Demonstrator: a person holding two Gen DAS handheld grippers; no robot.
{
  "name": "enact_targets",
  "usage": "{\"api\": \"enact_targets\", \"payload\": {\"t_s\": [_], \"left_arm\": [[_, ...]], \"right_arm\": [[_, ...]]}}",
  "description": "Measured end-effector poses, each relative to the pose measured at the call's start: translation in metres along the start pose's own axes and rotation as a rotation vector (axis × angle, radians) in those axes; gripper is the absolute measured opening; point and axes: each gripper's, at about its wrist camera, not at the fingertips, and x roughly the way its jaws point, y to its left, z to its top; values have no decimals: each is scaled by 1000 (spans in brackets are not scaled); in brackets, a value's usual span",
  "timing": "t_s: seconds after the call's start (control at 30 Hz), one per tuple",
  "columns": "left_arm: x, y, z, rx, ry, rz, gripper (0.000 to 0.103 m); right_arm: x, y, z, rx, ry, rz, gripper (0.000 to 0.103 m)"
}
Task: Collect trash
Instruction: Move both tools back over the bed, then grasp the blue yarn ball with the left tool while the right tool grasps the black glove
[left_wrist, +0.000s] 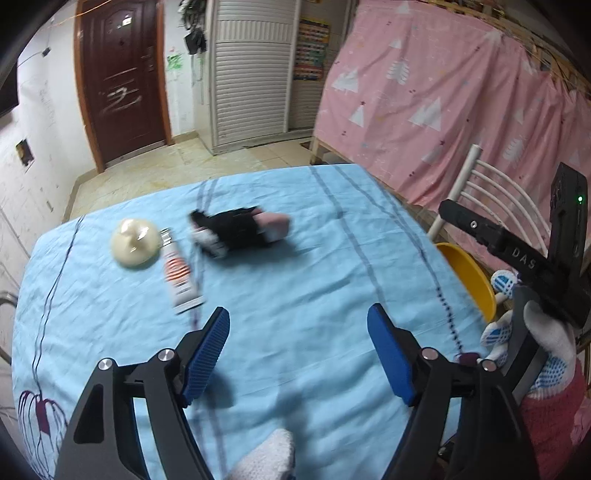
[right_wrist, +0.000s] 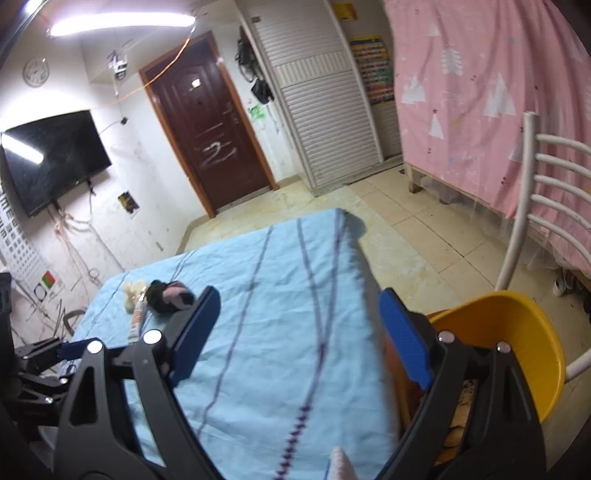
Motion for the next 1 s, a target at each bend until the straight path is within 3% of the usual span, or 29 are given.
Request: {"api": "enact_targets", "payload": {"t_s": [0.4,0.87,1.0], "left_arm": [[2,64,-17,-84,24,39,71],[23,77,-29,-59,68,-17,71],[26,75,-31,-33,65,-7,63]], "right_arm": [[30,55,3,-93,66,39,90],[59,107,1,-191,132,52,92],[69,121,0,-221,154,53,92]]}}
